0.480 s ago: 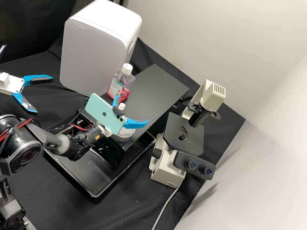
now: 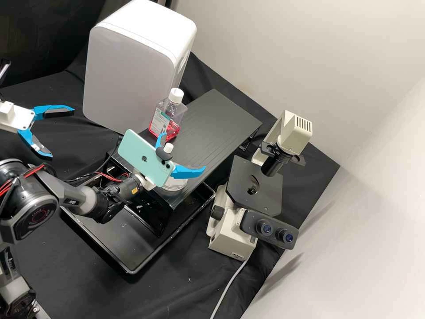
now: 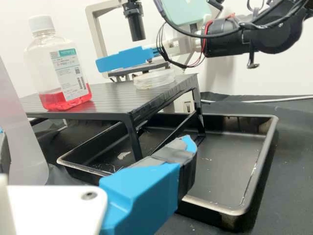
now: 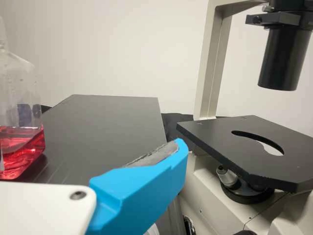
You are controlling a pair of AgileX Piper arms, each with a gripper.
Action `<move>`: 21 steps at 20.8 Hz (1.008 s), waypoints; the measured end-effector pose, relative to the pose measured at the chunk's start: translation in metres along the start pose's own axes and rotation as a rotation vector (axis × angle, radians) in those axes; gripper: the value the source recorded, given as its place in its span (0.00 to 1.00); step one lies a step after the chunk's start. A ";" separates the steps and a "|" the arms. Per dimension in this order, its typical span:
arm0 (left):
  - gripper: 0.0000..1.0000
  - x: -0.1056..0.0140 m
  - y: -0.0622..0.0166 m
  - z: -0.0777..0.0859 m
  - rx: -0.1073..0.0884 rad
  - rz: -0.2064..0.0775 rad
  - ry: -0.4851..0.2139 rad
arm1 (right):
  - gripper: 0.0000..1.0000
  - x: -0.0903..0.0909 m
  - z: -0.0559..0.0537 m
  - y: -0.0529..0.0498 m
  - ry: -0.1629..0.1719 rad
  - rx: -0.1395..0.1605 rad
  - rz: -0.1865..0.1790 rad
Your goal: Remove the lid from the petri dish
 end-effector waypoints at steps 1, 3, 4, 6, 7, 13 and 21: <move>1.00 0.000 -0.0005 0.000 -0.002 -0.002 0.000 | 1.00 -0.001 0.000 -0.001 -0.002 0.000 -0.002; 1.00 0.000 -0.0004 0.000 -0.001 -0.002 0.000 | 1.00 -0.007 0.001 -0.002 -0.007 -0.001 -0.009; 1.00 0.000 -0.0004 0.000 -0.001 -0.002 0.000 | 1.00 -0.011 0.001 -0.002 -0.005 -0.002 -0.010; 1.00 0.000 -0.0004 0.000 -0.001 -0.002 0.000 | 1.00 -0.018 0.002 -0.003 -0.004 -0.003 -0.013; 1.00 0.000 -0.0006 0.000 -0.002 -0.002 0.000 | 1.00 -0.021 0.002 -0.004 0.004 -0.012 -0.005; 1.00 0.000 -0.0009 0.000 -0.003 -0.003 0.000 | 1.00 -0.033 0.011 -0.010 -0.017 -0.017 -0.014; 1.00 0.000 -0.0009 0.000 -0.003 -0.003 0.000 | 1.00 -0.042 0.025 -0.007 -0.065 0.028 0.006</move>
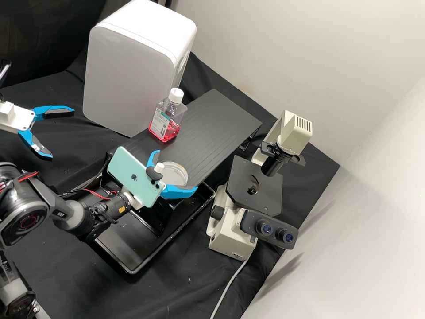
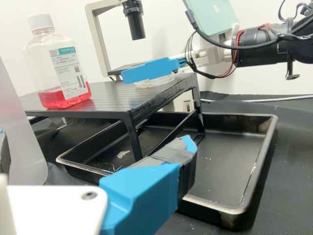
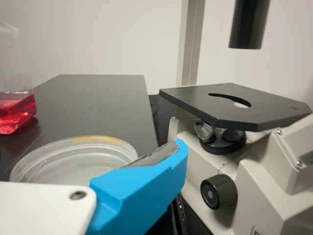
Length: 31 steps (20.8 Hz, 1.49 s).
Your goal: Remove the lid from the petri dish
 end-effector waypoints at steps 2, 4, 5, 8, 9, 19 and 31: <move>1.00 0.000 0.0000 0.000 0.000 0.000 -0.002 | 1.00 0.000 0.002 0.002 -0.007 0.003 0.008; 1.00 0.000 0.0000 0.000 0.000 0.000 -0.002 | 1.00 0.000 0.002 0.003 -0.009 0.005 0.010; 1.00 0.000 0.0000 0.000 0.000 0.000 -0.002 | 1.00 0.000 0.002 0.003 -0.009 0.005 0.010; 1.00 0.000 0.0000 0.000 0.000 0.000 -0.002 | 1.00 0.000 0.002 0.003 -0.009 0.005 0.010; 1.00 0.000 0.0000 0.000 0.000 0.000 -0.002 | 1.00 0.000 0.002 0.003 -0.009 0.005 0.010; 1.00 0.003 -0.0013 0.000 -0.003 -0.006 -0.008 | 0.00 0.000 -0.003 -0.003 0.012 0.003 -0.013; 1.00 0.003 -0.0013 0.000 -0.003 -0.006 -0.008 | 0.00 0.001 -0.002 -0.005 0.009 0.003 -0.016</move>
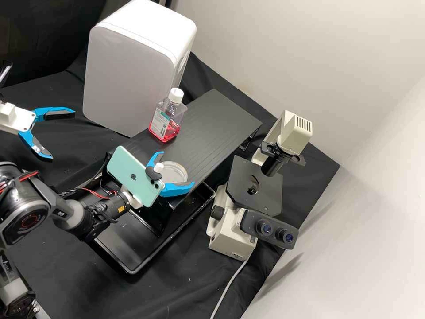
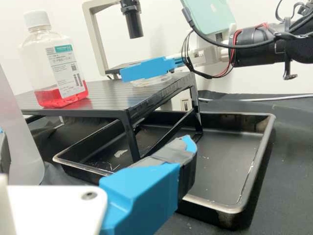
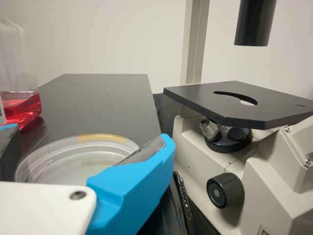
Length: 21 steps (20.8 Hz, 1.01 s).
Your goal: Remove the lid from the petri dish
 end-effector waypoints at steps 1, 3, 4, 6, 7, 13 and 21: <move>1.00 0.000 0.0000 0.000 0.000 0.000 0.000 | 0.00 0.000 0.000 0.000 0.003 0.000 0.002; 1.00 0.000 0.0000 0.000 0.000 0.000 0.000 | 0.00 0.000 0.000 0.000 0.004 0.000 0.004; 1.00 0.000 0.0000 0.000 0.000 0.000 0.000 | 0.00 0.000 0.000 0.000 0.004 0.000 0.004; 1.00 0.000 0.0000 0.000 0.000 0.000 0.000 | 0.00 0.000 0.000 0.000 0.004 0.002 0.004; 1.00 0.000 0.0000 0.000 0.000 0.000 0.000 | 0.00 0.000 0.000 0.000 0.004 0.002 0.004; 1.00 0.000 0.0000 0.000 0.000 0.000 0.000 | 0.00 0.000 0.000 0.000 0.004 0.007 0.004; 1.00 0.000 0.0000 0.000 0.000 0.000 0.000 | 0.00 0.000 -0.001 0.001 0.014 0.014 0.012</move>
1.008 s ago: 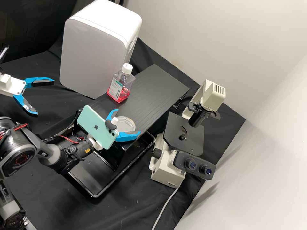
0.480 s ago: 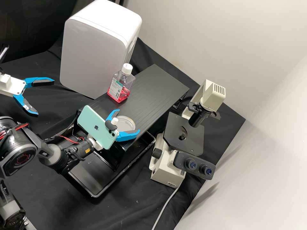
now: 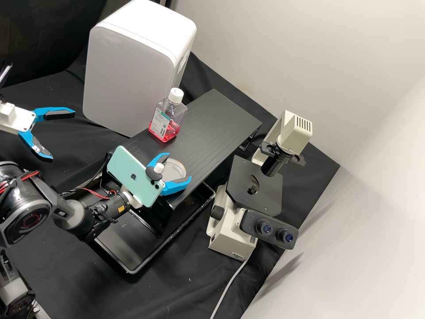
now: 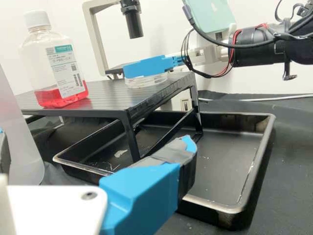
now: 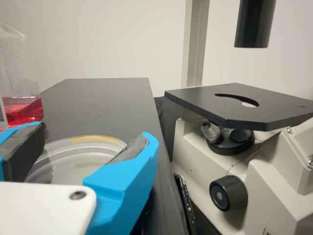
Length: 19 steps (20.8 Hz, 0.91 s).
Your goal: Remove the lid from the petri dish
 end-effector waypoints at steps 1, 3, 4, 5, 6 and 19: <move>1.00 0.000 0.0000 0.000 0.000 0.000 0.000 | 0.00 -0.002 0.000 0.000 0.005 0.000 0.004; 1.00 0.000 0.0000 0.000 0.000 0.000 0.000 | 0.00 -0.005 0.000 0.000 0.018 0.001 0.015; 1.00 0.000 0.0000 0.000 0.000 0.000 0.000 | 0.00 -0.007 -0.001 0.000 0.021 0.001 0.016; 1.00 0.000 0.0005 0.000 0.002 0.002 0.000 | 0.00 -0.008 -0.003 0.001 0.032 0.000 0.023; 1.00 0.001 0.0010 -0.001 0.003 0.003 0.000 | 0.00 -0.009 -0.005 0.000 0.044 0.001 0.023; 1.00 0.002 -0.0006 -0.001 -0.002 -0.002 0.000 | 0.00 -0.010 -0.011 0.000 0.076 -0.017 0.038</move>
